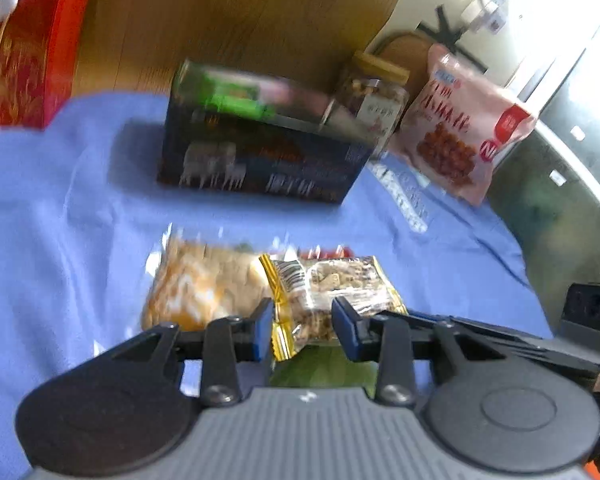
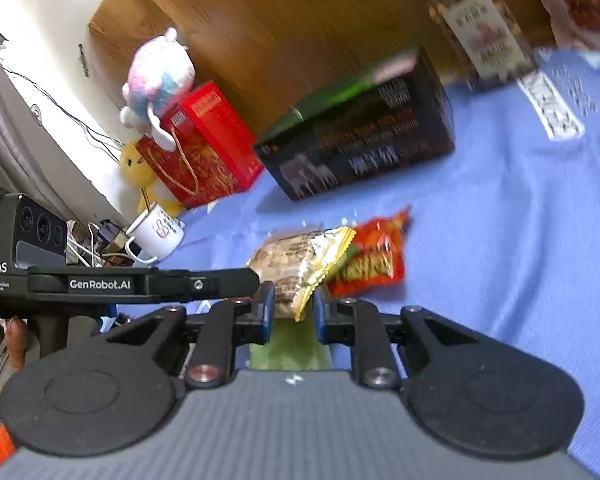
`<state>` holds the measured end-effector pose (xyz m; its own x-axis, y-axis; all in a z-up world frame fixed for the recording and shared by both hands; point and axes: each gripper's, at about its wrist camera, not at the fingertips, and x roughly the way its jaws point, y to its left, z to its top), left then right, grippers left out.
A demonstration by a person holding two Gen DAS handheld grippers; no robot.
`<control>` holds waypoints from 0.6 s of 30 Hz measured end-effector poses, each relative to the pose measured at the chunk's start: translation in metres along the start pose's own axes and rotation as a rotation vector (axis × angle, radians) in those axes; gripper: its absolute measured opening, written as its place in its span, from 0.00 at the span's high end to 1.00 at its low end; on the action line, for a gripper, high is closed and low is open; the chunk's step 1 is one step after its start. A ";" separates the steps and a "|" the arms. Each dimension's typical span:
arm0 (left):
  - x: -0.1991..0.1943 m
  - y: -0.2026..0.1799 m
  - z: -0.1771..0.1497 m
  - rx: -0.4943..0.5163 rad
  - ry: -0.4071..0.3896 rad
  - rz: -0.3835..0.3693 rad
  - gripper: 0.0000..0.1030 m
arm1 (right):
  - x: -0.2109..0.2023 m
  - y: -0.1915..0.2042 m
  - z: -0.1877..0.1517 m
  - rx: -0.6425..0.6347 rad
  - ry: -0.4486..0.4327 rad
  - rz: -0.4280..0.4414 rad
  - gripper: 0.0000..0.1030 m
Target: Organize snacks
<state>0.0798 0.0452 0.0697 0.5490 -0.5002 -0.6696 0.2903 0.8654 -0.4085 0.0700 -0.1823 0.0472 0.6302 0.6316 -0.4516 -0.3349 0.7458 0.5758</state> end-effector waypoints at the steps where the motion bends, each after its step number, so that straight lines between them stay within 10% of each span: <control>1: -0.002 -0.002 0.007 0.009 -0.019 0.000 0.69 | 0.000 0.002 0.004 -0.008 -0.011 -0.001 0.78; 10: 0.032 -0.013 0.103 0.051 -0.146 0.033 0.69 | 0.017 0.005 0.083 -0.173 -0.154 -0.090 0.78; 18: 0.107 0.000 0.144 0.025 -0.094 0.091 0.66 | 0.073 -0.021 0.125 -0.305 -0.183 -0.259 0.71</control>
<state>0.2513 -0.0041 0.0871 0.6444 -0.4158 -0.6418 0.2546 0.9080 -0.3327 0.2110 -0.1780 0.0874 0.8250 0.3879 -0.4109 -0.3237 0.9205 0.2191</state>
